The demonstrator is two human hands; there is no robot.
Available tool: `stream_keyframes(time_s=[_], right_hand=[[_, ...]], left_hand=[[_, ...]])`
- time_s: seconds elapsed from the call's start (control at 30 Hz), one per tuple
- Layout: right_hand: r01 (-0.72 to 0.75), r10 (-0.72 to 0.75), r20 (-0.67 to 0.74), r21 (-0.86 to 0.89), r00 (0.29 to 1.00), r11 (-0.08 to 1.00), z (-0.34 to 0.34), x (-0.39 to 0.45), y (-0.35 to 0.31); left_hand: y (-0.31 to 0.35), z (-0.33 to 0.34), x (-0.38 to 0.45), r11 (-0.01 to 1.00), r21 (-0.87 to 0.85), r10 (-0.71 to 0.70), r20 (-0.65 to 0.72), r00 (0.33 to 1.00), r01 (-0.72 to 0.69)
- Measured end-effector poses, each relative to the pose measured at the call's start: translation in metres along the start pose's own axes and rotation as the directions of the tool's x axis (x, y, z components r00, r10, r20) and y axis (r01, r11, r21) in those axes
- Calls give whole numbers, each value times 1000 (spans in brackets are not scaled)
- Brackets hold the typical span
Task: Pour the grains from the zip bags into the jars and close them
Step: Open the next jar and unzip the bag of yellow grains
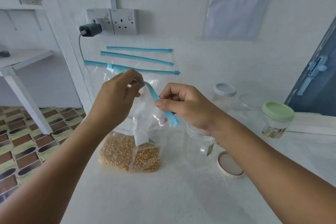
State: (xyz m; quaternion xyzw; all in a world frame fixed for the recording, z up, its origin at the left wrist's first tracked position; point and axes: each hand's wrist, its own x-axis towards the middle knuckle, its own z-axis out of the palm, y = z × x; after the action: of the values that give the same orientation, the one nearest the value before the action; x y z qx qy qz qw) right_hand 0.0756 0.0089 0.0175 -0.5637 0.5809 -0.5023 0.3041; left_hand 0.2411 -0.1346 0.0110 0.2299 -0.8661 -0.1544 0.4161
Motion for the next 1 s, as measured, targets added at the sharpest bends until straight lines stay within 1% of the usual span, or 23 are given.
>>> stream_keyframes(time_s=[0.1,0.17,0.33,0.43,0.5,0.57,0.63,0.7,0.77,0.9,1.0], right_hand=[[36,-39,60,57,997,998,13,-2,-12],[48,-56,77,97,995,994,19,-2,-17],[41,-60,82,223,995,974,23,-3,-23],[40,-57,63,247,996,968,20,-3,-24],[24,-31,25,229,999,973,15,-5,-23],[-40,55,-60,227,997,973,8,-5,-18],[-123,165,-168,236,972,964,1,-3,-11],[-186,230,-215,208,949,960,-3,-1,-8],[-214,250,-217,176,944,961,-4,-1,-9],[-219,245,-209,138,947,966,-3,-2,-16],[-202,227,-187,142,956,969,-4,-2,-15]], left_hand=[[7,-6,3,992,-122,-33,28,999,36],[11,-9,6,985,-166,-27,47,999,34],[16,-11,16,962,-272,22,74,997,-1],[17,-6,22,945,-326,52,112,992,-12],[21,1,22,924,-381,14,142,990,42],[25,9,18,876,-466,-47,170,984,123],[27,15,13,806,-561,-93,194,977,188],[31,16,6,746,-619,-121,234,965,244],[35,14,-1,735,-614,-158,256,953,287],[45,11,-8,772,-511,-291,245,925,378],[48,9,-7,729,-513,-378,251,891,453]])
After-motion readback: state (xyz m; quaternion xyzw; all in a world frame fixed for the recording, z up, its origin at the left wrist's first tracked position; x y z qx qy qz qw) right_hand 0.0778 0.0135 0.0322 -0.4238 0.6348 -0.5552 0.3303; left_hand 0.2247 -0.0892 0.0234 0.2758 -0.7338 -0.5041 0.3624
